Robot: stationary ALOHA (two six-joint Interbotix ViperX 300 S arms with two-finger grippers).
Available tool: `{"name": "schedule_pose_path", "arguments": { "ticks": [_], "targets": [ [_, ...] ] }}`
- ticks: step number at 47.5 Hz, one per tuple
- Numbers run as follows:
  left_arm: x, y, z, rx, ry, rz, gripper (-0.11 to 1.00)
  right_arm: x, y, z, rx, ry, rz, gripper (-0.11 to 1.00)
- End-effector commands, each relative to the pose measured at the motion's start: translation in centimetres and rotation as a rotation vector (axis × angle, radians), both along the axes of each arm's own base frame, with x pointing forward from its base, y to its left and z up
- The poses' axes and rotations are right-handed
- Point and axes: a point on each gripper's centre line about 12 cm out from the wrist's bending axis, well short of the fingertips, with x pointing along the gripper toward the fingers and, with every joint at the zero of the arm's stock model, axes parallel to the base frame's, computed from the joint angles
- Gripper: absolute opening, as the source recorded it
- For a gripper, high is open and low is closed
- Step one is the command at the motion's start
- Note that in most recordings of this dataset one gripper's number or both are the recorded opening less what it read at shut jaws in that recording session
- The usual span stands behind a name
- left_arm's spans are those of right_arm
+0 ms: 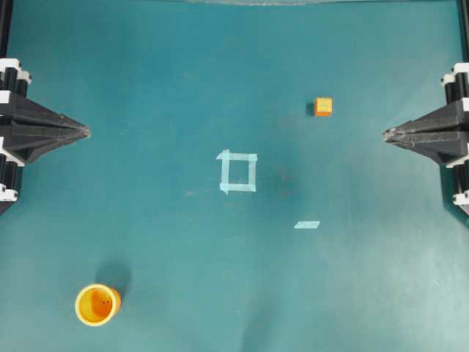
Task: Hold the block with right arm and the cup with left arm, then put the block into the cup.
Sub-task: 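Open both grippers and begin moving arms toward the objects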
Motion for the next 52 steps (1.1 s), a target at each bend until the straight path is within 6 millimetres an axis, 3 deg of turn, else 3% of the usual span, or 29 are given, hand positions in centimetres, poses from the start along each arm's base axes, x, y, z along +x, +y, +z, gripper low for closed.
{"name": "schedule_pose_path", "arguments": {
  "ticks": [1,16,29,36,43,52],
  "targets": [
    [0.1,0.0,0.9,-0.014,-0.011,-0.002,-0.01,0.2,-0.1,1.1,0.012,-0.029,-0.002,0.00],
    [-0.3,0.0,0.4,-0.059,0.062,-0.005,0.19,1.3,-0.3,0.6,0.025,0.116,-0.015,0.00],
    [-0.3,0.0,-0.2,-0.061,0.121,-0.003,0.66,1.9,-1.4,0.2,0.030,0.197,-0.063,0.00],
    [-0.4,0.0,-1.8,-0.060,0.247,0.001,0.84,2.0,-2.3,-0.3,0.038,0.273,-0.104,0.00],
    [-0.8,-0.8,-2.9,-0.052,0.360,-0.036,0.88,2.1,-3.0,-0.6,0.047,0.352,-0.135,0.00],
    [-1.5,-3.2,-3.6,-0.047,0.446,-0.157,0.88,2.3,-3.4,-1.5,0.058,0.470,-0.152,0.00]
  ]
}}
